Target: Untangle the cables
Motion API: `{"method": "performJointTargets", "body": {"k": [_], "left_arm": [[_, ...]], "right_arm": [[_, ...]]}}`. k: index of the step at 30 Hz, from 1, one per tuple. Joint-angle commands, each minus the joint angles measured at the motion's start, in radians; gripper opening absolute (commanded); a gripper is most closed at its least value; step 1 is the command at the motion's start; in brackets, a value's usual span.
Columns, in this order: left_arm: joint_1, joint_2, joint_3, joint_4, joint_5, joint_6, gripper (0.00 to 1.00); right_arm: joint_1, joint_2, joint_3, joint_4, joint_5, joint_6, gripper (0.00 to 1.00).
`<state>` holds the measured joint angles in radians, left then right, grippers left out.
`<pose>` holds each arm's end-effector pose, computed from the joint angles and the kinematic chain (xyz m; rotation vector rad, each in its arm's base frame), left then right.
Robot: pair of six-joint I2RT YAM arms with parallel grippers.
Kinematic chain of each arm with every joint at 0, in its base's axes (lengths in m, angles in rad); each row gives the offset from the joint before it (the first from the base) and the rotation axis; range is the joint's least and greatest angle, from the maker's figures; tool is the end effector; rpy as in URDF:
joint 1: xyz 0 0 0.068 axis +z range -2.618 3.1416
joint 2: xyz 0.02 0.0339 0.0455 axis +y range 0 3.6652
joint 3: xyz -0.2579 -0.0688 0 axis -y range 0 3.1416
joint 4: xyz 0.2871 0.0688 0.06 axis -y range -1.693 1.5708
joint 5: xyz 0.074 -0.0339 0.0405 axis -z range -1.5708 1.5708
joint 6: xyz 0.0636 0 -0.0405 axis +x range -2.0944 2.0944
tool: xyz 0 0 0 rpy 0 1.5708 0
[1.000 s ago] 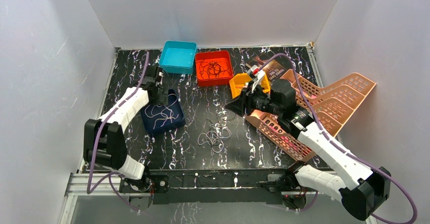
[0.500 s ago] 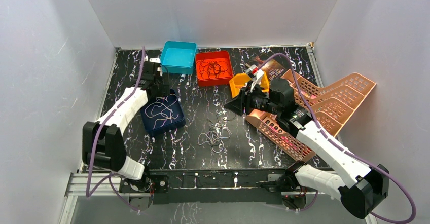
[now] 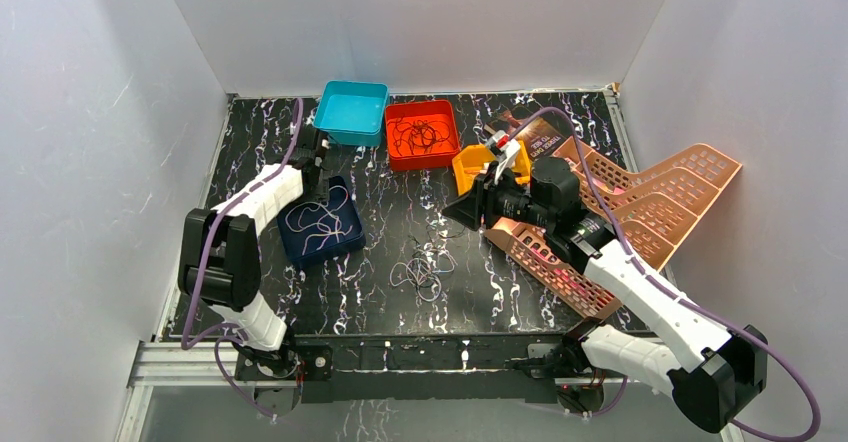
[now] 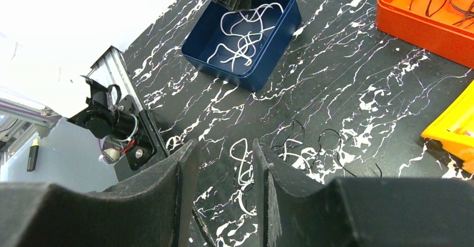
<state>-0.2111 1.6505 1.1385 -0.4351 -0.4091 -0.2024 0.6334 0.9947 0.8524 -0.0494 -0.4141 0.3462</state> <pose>0.3940 -0.0586 0.1748 -0.1521 2.4337 0.3330 0.2283 0.1994 0.3233 -0.5808 1.7816 1.0585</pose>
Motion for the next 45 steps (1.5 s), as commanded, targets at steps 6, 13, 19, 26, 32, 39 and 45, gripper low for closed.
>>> {"method": "performJointTargets", "body": {"k": [6, 13, 19, 26, 32, 39, 45], "left_arm": [[0.003, -0.018, -0.037, -0.074, -0.022, 0.051, 0.48], [0.003, -0.001, -0.053, -0.093, -0.007, 0.065, 0.49], [0.003, -0.023, 0.016, -0.076, -0.009, 0.069, 0.51], [0.003, -0.058, 0.052, 0.005, 0.089, 0.064, 0.58], [0.004, -0.080, 0.069, 0.042, 0.088, 0.048, 0.69], [0.003, -0.202, 0.071, 0.091, 0.054, 0.053, 0.86], [0.003, -0.309, 0.056, 0.091, 0.132, 0.025, 0.95]], "right_arm": [[0.000, -0.019, -0.003, 0.056, -0.001, 0.009, 0.48], [-0.001, -0.013, -0.003, 0.059, -0.006, 0.012, 0.48], [-0.001, -0.007, 0.002, 0.058, -0.008, 0.014, 0.48], [-0.001, -0.016, 0.005, 0.049, -0.002, 0.016, 0.48], [-0.001, -0.024, 0.005, 0.037, 0.004, 0.015, 0.48], [-0.001, -0.014, 0.005, 0.046, 0.004, 0.020, 0.48], [-0.001, -0.003, 0.001, 0.047, 0.041, 0.031, 0.48]]}}
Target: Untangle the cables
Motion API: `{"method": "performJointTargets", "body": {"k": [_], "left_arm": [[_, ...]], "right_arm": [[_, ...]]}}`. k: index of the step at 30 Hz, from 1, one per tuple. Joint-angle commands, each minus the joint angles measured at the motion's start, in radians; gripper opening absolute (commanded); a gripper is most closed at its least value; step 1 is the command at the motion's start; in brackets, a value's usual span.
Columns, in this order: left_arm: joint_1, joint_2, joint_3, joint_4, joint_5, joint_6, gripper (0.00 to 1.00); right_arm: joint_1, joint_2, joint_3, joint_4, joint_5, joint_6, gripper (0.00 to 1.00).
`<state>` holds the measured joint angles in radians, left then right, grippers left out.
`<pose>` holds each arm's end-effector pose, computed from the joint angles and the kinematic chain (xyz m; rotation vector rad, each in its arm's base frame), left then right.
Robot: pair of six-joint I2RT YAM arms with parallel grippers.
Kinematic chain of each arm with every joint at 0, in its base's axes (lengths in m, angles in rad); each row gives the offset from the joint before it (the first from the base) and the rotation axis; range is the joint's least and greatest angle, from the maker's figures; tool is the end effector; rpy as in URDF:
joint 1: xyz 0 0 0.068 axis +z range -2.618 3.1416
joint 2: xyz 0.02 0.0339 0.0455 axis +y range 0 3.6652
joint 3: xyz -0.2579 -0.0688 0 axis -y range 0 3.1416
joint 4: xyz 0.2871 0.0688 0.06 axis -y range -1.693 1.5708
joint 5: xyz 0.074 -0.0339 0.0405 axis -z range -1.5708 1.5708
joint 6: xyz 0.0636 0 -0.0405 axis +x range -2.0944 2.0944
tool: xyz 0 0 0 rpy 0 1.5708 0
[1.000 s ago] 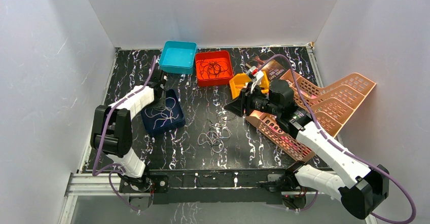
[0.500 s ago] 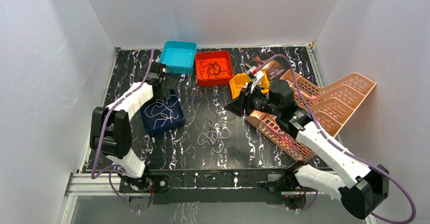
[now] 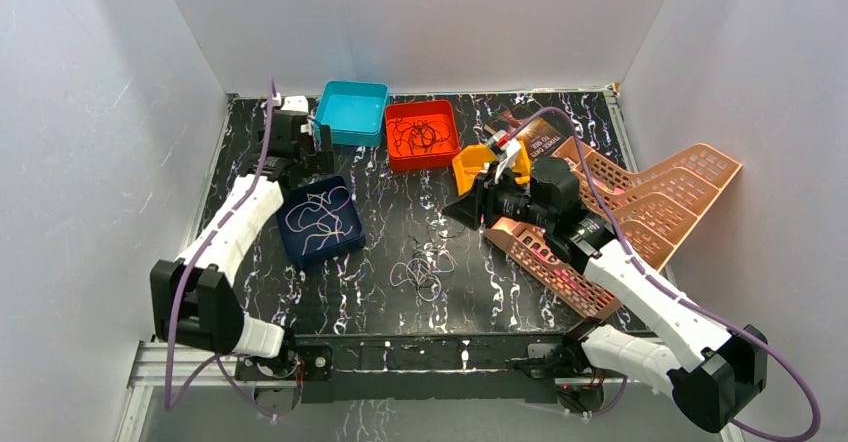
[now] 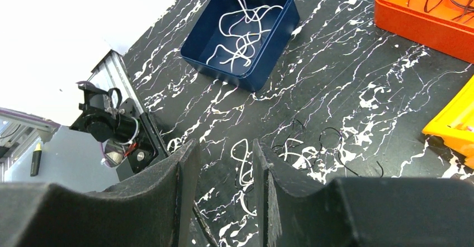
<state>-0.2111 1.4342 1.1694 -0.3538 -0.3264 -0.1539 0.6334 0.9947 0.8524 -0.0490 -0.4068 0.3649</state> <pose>0.3827 -0.0612 0.2739 -0.1209 2.1525 0.1468 0.2287 0.1992 0.3233 -0.5593 1.7905 1.0651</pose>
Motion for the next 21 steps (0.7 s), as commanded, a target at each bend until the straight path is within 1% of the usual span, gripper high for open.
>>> {"method": "performJointTargets", "body": {"k": [1, 5, 11, 16, 21], "left_arm": [[0.003, -0.113, 0.018, 0.009, 0.065, -0.031, 0.95], [0.003, -0.178, -0.020, -0.011, 0.114, -0.082, 0.98], [0.002, -0.224, -0.056, -0.112, 0.184, -0.157, 0.98], [0.003, -0.240, -0.030, -0.221, 0.154, -0.268, 0.99], [0.003, -0.278, -0.015, -0.262, 0.293, -0.254, 0.98]], "right_arm": [[-0.001, -0.002, 0.001, 0.044, 0.043, 0.012, 0.48], [0.000, -0.005, 0.001, 0.021, 0.101, 0.021, 0.48], [0.000, 0.003, -0.005, -0.054, 0.218, 0.050, 0.49], [-0.001, 0.010, -0.035, -0.072, 0.203, 0.074, 0.50], [0.000, 0.014, -0.065, -0.079, 0.195, 0.113, 0.50]]}}
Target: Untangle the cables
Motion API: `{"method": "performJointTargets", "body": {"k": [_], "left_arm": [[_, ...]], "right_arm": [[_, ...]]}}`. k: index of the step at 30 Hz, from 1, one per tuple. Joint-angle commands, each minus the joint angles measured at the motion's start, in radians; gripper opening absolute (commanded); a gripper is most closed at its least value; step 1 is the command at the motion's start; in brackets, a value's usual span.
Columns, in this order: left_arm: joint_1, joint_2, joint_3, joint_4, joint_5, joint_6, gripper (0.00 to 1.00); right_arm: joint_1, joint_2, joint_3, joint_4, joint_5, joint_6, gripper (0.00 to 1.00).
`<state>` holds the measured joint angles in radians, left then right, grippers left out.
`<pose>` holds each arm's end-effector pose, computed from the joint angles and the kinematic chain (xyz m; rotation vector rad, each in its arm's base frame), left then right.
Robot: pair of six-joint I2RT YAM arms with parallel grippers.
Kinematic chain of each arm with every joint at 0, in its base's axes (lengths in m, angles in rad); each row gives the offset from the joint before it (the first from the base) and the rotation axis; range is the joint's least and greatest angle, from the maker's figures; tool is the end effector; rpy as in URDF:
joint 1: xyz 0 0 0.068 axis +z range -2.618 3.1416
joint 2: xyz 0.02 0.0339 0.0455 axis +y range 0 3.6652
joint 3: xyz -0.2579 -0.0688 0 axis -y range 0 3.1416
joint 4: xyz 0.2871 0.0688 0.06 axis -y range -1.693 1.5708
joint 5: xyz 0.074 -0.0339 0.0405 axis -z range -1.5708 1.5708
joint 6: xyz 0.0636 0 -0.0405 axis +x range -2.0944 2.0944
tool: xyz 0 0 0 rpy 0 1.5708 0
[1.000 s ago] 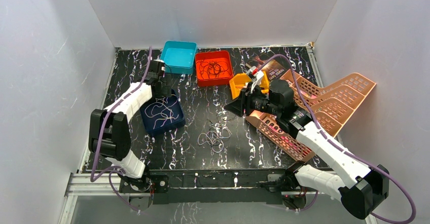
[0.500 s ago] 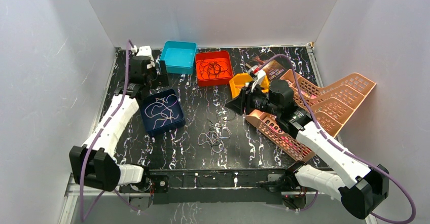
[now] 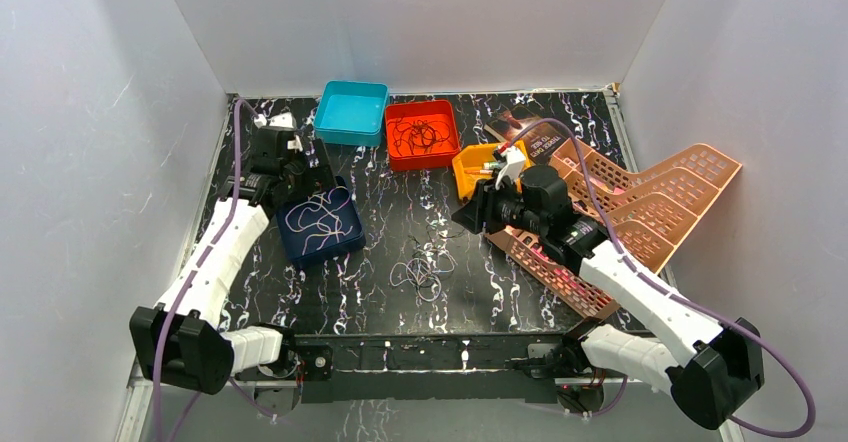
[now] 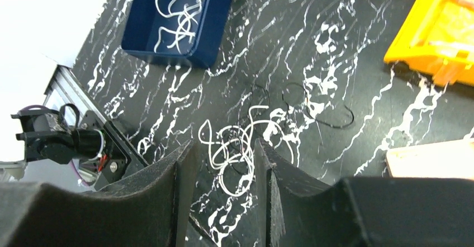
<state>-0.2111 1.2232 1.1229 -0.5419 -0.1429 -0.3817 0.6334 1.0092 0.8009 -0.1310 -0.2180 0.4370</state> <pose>0.3280 -0.0610 0.3049 -0.2671 2.1945 -0.1719 0.2371 0.1912 0.2858 -0.3516 1.9829 0.9135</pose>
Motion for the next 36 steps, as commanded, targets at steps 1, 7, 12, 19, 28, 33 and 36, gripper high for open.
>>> {"method": "performJointTargets", "body": {"k": [1, 7, 12, 19, 28, 33, 36], "left_arm": [[0.004, -0.078, 0.026, -0.069, 0.134, -0.003, 0.98], [0.003, -0.155, -0.027, -0.049, 0.167, 0.079, 0.99], [0.003, -0.148, 0.023, -0.146, 0.044, 0.060, 0.98], [0.003, -0.176, 0.009, -0.136, 0.093, 0.059, 0.98], [0.003, -0.251, -0.059, -0.012, 0.568, 0.147, 0.98], [-0.015, -0.262, -0.090, 0.016, 0.644, 0.152, 0.98], [-0.052, -0.262, -0.119, 0.038, 0.634, 0.133, 0.98]], "right_arm": [[-0.001, -0.002, -0.021, 0.002, 0.009, 0.047, 0.50], [-0.001, 0.002, -0.055, -0.015, 0.028, 0.069, 0.50], [-0.001, 0.006, -0.071, -0.026, 0.041, 0.074, 0.50], [0.000, 0.015, -0.078, -0.024, 0.037, 0.074, 0.51], [-0.001, 0.026, -0.094, -0.013, 0.028, 0.071, 0.51], [-0.001, 0.041, -0.115, 0.027, 0.007, 0.087, 0.51], [-0.001, 0.058, -0.112, 0.037, -0.012, 0.093, 0.51]]}}
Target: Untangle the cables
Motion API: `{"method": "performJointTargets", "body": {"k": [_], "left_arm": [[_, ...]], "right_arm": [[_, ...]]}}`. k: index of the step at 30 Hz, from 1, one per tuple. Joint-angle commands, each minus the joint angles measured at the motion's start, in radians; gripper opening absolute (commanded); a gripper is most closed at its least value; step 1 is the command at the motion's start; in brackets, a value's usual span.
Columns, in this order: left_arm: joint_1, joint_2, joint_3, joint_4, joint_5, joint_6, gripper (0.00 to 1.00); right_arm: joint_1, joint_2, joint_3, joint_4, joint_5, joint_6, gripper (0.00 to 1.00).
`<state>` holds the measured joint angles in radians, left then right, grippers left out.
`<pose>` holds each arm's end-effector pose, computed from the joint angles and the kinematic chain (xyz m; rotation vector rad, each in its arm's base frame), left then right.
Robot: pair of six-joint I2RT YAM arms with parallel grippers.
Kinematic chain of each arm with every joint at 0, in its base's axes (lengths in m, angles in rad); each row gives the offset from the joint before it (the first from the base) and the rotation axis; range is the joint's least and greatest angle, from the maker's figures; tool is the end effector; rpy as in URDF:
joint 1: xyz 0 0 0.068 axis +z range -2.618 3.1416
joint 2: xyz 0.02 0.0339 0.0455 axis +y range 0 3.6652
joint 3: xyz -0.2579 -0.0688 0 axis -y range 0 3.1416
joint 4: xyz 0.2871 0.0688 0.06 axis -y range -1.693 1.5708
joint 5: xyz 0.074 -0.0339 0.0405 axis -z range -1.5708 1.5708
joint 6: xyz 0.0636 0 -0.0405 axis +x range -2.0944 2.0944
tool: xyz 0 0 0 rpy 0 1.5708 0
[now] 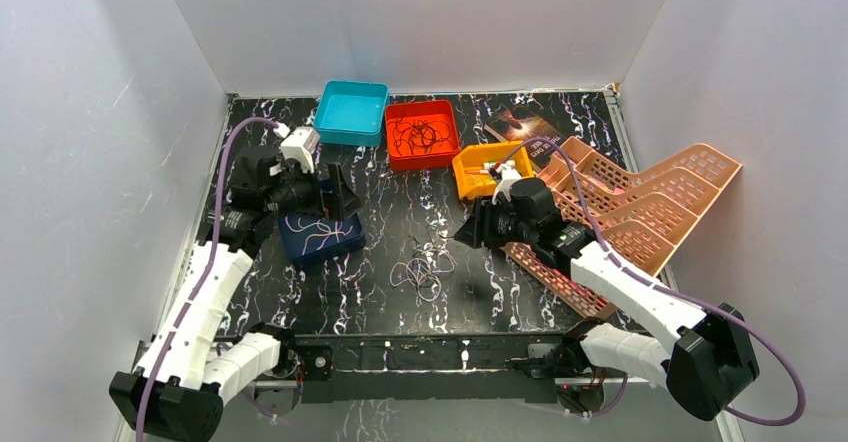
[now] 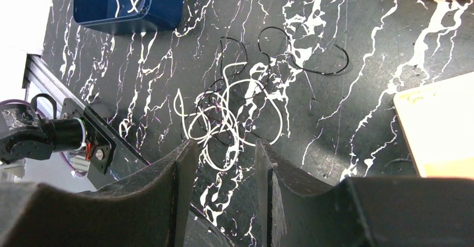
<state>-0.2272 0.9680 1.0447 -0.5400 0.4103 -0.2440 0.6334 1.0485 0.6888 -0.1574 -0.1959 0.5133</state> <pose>0.2611 -0.0864 0.3486 0.2465 2.0517 -0.7105 0.2343 0.1874 0.2247 -0.2578 2.1909 0.8767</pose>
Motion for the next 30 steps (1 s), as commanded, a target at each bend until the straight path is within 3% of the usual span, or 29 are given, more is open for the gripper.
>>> {"method": "performJointTargets", "body": {"k": [1, 10, 19, 22, 30], "left_arm": [[-0.057, -0.008, -0.054, 0.049, 0.071, -0.013, 0.98], [-0.326, 0.038, -0.115, 0.146, -0.123, -0.092, 0.98], [-0.370, 0.101, -0.145, 0.120, -0.075, -0.005, 0.98], [-0.386, 0.152, -0.150, 0.111, -0.029, 0.017, 0.93], [-0.465, 0.316, -0.139, 0.111, -0.177, 0.113, 0.86]], "right_arm": [[0.000, 0.024, 0.002, 0.065, -0.037, 0.019, 0.51], [-0.001, 0.032, 0.002, 0.068, -0.044, 0.024, 0.51], [-0.001, 0.032, -0.003, 0.068, -0.043, 0.023, 0.51], [-0.001, 0.038, -0.002, 0.073, -0.048, 0.027, 0.51], [0.000, 0.030, -0.015, 0.081, -0.049, 0.033, 0.51]]}}
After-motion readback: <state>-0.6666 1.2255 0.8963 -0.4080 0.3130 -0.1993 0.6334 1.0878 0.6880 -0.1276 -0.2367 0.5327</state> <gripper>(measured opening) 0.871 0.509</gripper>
